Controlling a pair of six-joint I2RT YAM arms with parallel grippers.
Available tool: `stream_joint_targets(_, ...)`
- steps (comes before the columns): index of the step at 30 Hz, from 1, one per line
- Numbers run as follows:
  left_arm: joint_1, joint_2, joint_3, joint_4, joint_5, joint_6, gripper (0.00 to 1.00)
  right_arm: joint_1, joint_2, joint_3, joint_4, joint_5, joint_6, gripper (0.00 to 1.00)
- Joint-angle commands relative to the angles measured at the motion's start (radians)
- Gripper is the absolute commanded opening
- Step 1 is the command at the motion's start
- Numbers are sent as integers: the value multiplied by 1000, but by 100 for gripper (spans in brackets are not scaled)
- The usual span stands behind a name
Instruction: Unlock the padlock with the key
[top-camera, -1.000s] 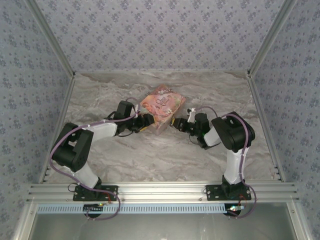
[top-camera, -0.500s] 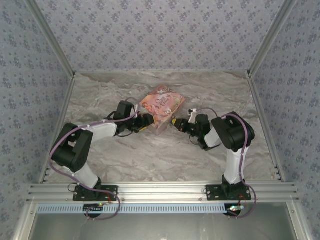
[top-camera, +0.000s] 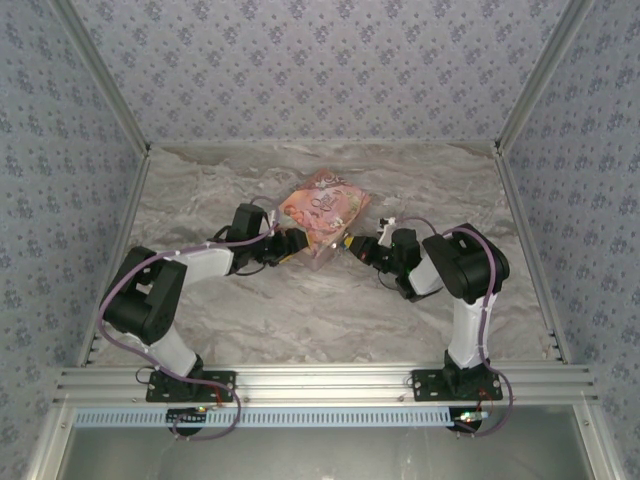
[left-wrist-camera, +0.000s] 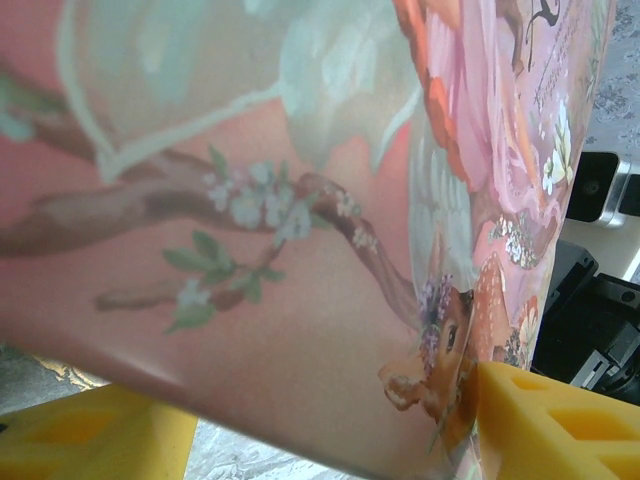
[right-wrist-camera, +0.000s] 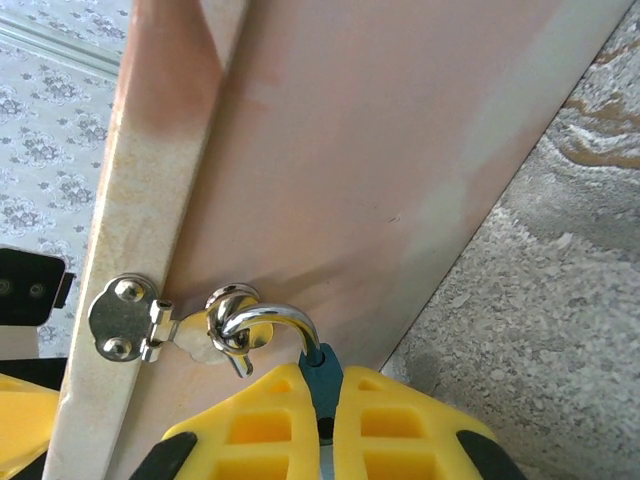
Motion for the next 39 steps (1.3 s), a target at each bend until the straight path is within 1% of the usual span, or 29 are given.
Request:
stream_joint_targets(1, 3, 28, -62, -171, -52, 25, 70, -43, -20, 36, 60, 55, 48, 5)
stream_joint_targets(10, 5, 24, -73, -168, -52, 25, 70, -71, -30, 61, 57, 38, 85, 4)
stream_joint_targets(19, 8, 23, -74, -166, -52, 26, 70, -106, -75, 57, 12, 21, 72, 4)
stream_joint_targets(26, 10, 18, -74, -171, -51, 30, 70, -106, -79, 80, -57, 1, 41, 4)
stream_joint_targets(32, 13, 7, -75, -174, -52, 30, 70, -110, -80, 79, -63, 1, 35, 4)
stream_joint_targets(36, 22, -10, -66, -182, -52, 35, 72, -114, -117, 56, -109, 8, -2, 4)
stream_joint_targets(39, 30, -30, -51, -193, -52, 43, 75, -115, -166, 34, -169, 18, -45, 4)
